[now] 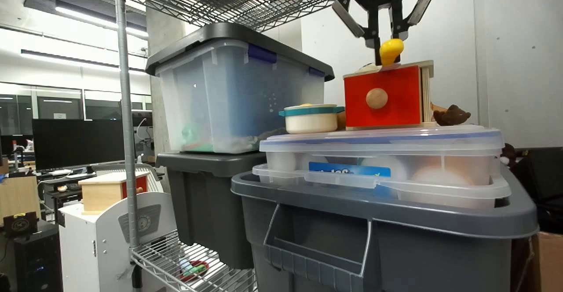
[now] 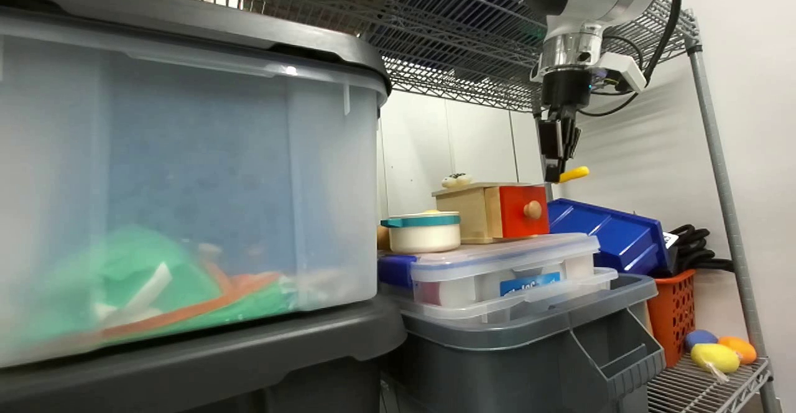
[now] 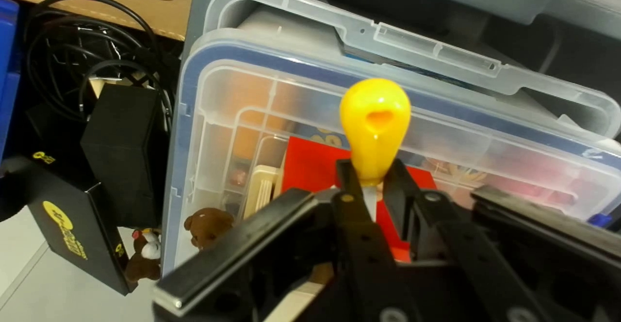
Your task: Open the red drawer, pick up the knife from the top of the drawer and put it in the red drawer
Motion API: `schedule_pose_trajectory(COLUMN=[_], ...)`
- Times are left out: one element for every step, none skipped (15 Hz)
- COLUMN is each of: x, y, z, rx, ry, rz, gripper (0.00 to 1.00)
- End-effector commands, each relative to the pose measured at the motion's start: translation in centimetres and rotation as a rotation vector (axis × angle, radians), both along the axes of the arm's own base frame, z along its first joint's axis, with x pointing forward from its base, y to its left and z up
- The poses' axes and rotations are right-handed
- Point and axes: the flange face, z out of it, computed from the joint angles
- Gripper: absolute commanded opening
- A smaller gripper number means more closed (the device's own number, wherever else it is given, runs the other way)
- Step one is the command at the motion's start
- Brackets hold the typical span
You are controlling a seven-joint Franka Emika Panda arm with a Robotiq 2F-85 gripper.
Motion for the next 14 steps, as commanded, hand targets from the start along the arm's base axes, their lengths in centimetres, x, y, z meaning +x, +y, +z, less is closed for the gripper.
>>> schedule_pose_trajectory(x=[-0.11,-0.04,0.05,0.15,0.29,0.39,0.45,0.51,0.54,0.53,0.52,0.54,0.59,0.63], y=[-0.32,-0.36,-0.40,-0.45,-0.48,-0.46,-0.39,-0.36,-0.30,-0.22,-0.19,-0.20,-0.23,-0.26], z=[0.49,0.56,0.67,0.77,0.87,0.90,0.90,0.82,0.69,0.57,0.41,0.24,0.04,-0.10], rx=[0.014,0.014,0.013,0.012,0.011,0.010,0.016,0.015,0.017,0.020,0.021,0.021,0.020,0.020], ry=[-0.004,-0.004,-0.005,-0.006,-0.006,-0.006,-0.004,-0.004,-0.004,-0.004,-0.003,-0.001,0.002,0.004], rz=[0.011,0.012,0.014,0.015,0.021,0.030,0.049,0.057,0.066,0.074,0.081,0.085,0.088,0.091], gripper=[0.05,0.05,0.05,0.05,0.05,0.05,0.05,0.05,0.05,0.05,0.05,0.05,0.05,0.05])
